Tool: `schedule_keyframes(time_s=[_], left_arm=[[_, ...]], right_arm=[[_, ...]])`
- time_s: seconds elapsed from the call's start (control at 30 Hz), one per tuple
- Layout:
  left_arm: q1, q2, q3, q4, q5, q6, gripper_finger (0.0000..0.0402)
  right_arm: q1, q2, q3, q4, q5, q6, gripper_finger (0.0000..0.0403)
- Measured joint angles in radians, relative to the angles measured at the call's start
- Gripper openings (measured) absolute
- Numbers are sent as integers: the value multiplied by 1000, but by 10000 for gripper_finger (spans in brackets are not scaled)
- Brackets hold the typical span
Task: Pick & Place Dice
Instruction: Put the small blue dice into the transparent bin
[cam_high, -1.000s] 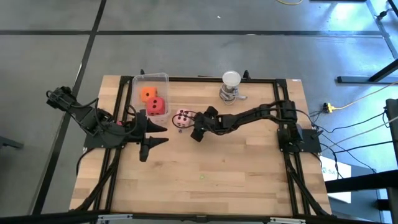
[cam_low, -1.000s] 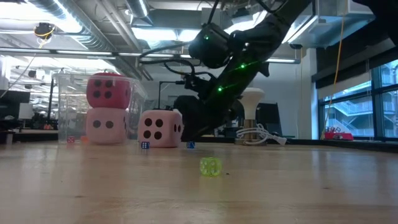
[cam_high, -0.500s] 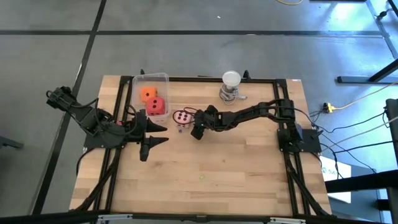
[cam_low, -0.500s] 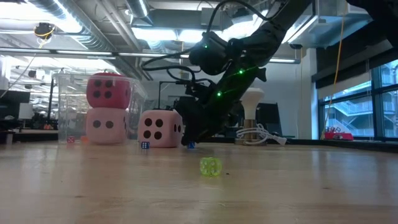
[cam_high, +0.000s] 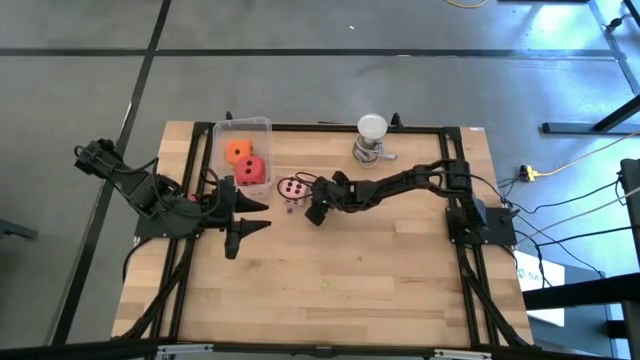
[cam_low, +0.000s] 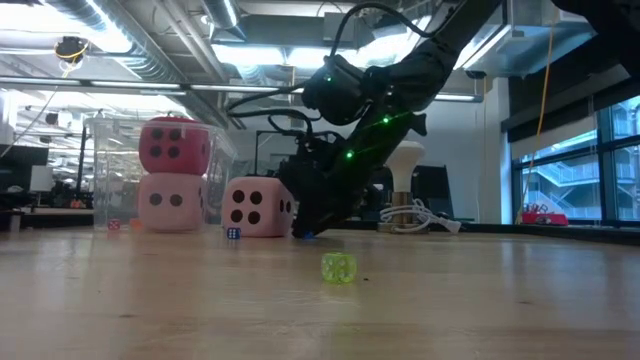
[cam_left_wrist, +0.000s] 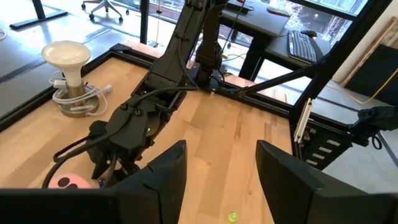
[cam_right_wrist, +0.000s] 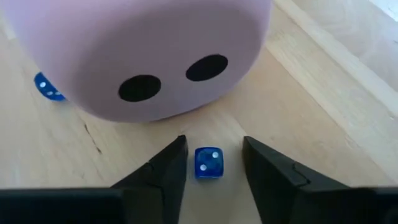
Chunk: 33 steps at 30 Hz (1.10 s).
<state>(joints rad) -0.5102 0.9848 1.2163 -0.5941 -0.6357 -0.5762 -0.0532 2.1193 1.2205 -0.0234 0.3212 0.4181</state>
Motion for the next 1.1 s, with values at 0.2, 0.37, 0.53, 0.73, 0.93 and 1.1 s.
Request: schedule_keyframes(time_s=[0.2, 0.37, 0.53, 0.73, 0.93, 1.1], left_arm=[[0, 0, 0, 0, 0, -4, 180], [0, 0, 0, 0, 0, -4, 180], [0, 0, 0, 0, 0, -4, 180], [0, 0, 0, -1, 0, 4, 180], [0, 0, 0, -1, 0, 38, 180], [0, 0, 0, -2, 0, 71, 180]], right_arm=[[-3, 2, 0, -3, 10, 18, 76], [-2, 3, 0, -10, 7, 33, 49], [-3, 1, 0, -18, -35, 68, 49], [16, -43, -5, -73, -86, 101, 49], [34, -100, -8, -125, -255, 177, 49], [66, -130, -8, -166, -371, 242, 49]])
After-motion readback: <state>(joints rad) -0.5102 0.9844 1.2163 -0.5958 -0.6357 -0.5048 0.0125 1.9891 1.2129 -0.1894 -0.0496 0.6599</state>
